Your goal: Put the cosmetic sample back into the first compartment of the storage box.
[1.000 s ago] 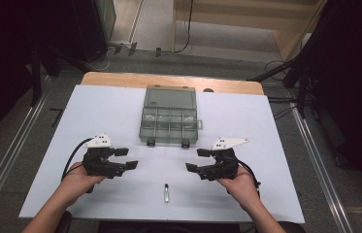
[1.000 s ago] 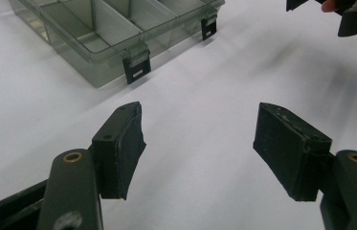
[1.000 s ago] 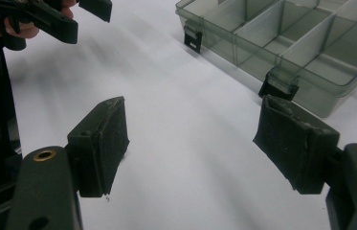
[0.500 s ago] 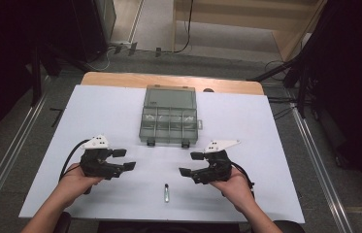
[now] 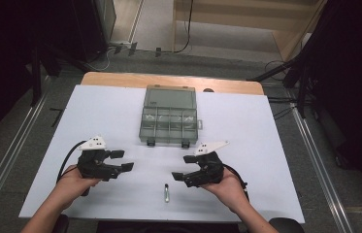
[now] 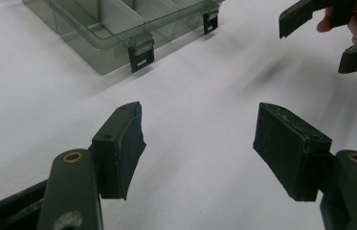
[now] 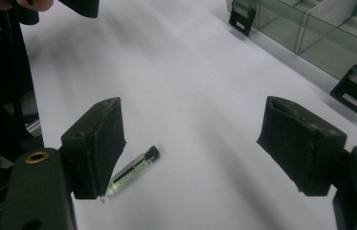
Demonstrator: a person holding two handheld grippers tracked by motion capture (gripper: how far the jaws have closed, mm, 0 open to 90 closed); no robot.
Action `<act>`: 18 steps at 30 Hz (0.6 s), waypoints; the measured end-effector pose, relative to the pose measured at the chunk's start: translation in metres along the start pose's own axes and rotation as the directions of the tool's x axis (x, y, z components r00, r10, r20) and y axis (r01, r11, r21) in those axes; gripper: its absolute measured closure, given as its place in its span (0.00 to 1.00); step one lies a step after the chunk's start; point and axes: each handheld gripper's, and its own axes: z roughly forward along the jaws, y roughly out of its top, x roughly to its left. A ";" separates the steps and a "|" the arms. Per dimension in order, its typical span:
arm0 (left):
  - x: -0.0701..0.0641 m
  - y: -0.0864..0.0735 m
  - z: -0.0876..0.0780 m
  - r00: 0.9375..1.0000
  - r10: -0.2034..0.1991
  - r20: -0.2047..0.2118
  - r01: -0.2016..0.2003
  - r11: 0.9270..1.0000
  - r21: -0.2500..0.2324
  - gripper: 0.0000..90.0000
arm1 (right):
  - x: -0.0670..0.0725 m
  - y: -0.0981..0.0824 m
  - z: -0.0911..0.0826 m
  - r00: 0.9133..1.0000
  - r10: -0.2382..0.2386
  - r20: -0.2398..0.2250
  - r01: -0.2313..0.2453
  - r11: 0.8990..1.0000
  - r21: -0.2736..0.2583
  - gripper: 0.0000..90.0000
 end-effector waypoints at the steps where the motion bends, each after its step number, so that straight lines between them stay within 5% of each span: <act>1: 0.000 0.000 0.000 1.000 -0.001 0.000 0.001 1.000 0.002 0.37 | 0.001 0.001 0.001 1.000 0.003 0.003 -0.003 1.000 0.010 0.29; 18: 0.003 -0.002 -0.002 1.000 -0.013 -0.005 0.013 1.000 0.020 0.37 | 0.020 0.006 0.020 0.999 -0.020 0.042 0.014 0.992 0.125 0.33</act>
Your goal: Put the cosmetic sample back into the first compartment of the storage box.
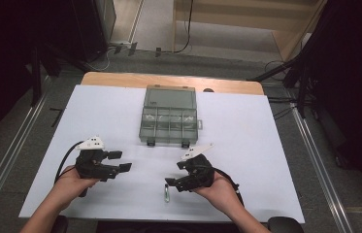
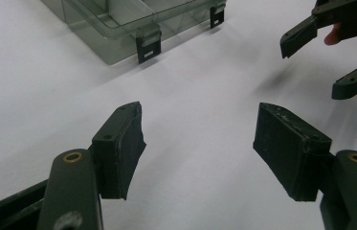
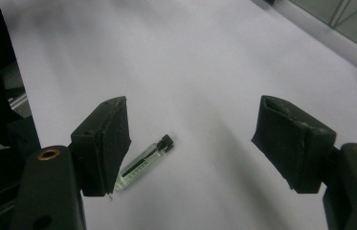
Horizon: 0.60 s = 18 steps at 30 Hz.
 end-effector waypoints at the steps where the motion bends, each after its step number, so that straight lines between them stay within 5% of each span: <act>1: 0.000 0.000 0.000 1.000 0.002 -0.001 -0.002 1.000 0.000 0.37 | 0.001 0.000 0.001 1.000 -0.003 0.001 0.003 1.000 0.006 0.33; 18: -0.003 -0.001 0.001 1.000 0.026 -0.001 -0.026 1.000 0.016 0.37 | 0.011 0.000 0.013 1.000 0.008 -0.002 -0.008 0.999 0.052 0.36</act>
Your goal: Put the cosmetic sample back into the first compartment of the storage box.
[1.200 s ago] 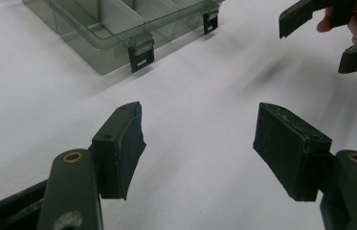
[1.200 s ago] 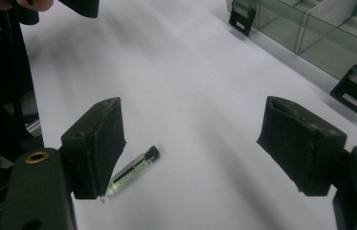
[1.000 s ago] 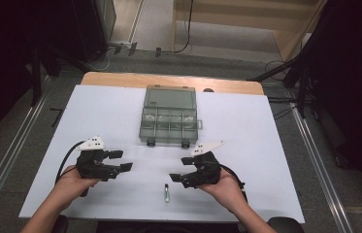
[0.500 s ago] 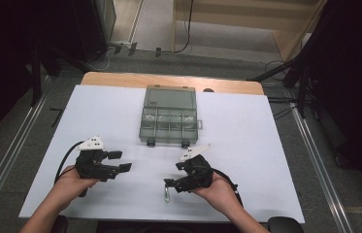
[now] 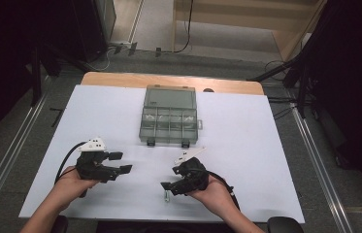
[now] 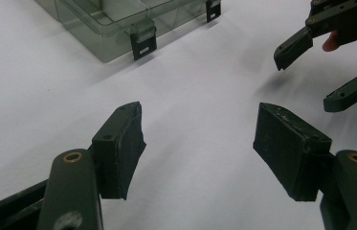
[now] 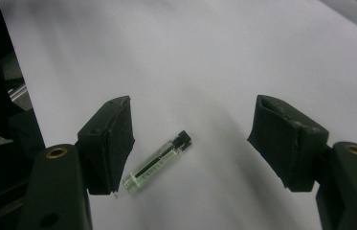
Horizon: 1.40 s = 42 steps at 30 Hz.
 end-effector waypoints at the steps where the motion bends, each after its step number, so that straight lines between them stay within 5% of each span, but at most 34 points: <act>1: 0.000 0.000 0.000 1.000 0.002 -0.001 -0.002 1.000 0.000 0.37 | 0.001 0.000 0.000 1.000 0.005 -0.002 -0.005 1.000 0.004 0.36; 26: -0.001 0.000 0.000 1.000 0.010 -0.004 -0.010 1.000 0.009 0.37 | 0.010 -0.001 0.015 1.000 0.026 0.009 -0.027 0.994 0.104 0.49; 42: 0.001 -0.001 0.000 1.000 0.002 -0.008 -0.002 1.000 0.010 0.37 | 0.019 -0.003 0.021 0.998 -0.020 0.053 0.013 0.990 0.137 0.58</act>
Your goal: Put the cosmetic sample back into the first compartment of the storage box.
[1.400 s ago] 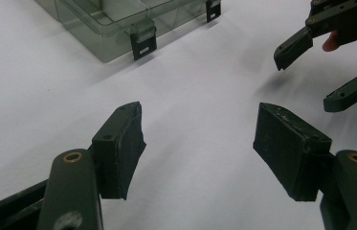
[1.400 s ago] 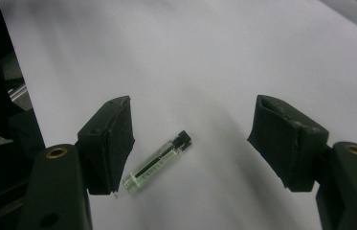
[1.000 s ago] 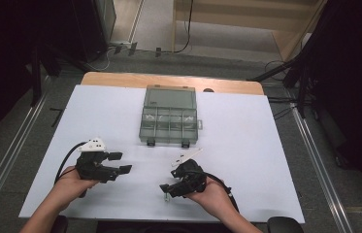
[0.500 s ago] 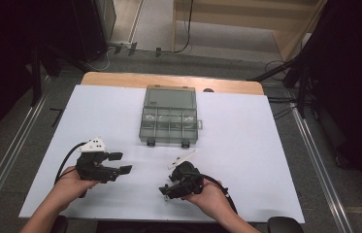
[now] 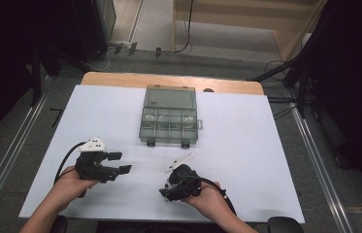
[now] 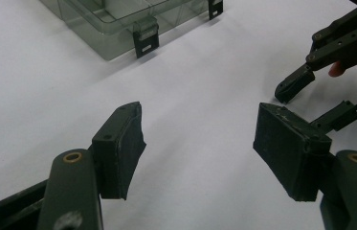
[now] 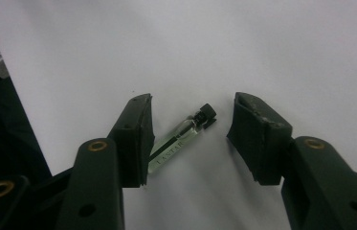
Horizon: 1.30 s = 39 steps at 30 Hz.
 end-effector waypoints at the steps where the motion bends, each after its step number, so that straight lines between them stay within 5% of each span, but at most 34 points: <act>1: 0.000 0.000 0.000 1.000 0.000 -0.001 0.000 1.000 0.002 0.37 | 0.000 0.000 0.000 1.000 0.002 0.005 -0.002 1.000 0.001 0.59; 9: 0.001 0.000 0.000 1.000 -0.003 -0.002 0.003 1.000 0.000 0.37 | 0.003 0.000 0.000 1.000 0.007 0.017 -0.007 1.000 0.007 0.63; 26: 0.003 -0.001 0.000 1.000 -0.007 -0.013 0.007 1.000 0.001 0.37 | 0.005 0.001 0.000 0.996 -0.063 0.059 0.060 0.997 0.039 0.91; 39: 0.003 0.000 0.000 1.000 -0.005 -0.009 0.005 1.000 0.002 0.37 | -0.006 0.002 -0.002 0.999 0.000 -0.038 0.002 0.999 0.042 0.92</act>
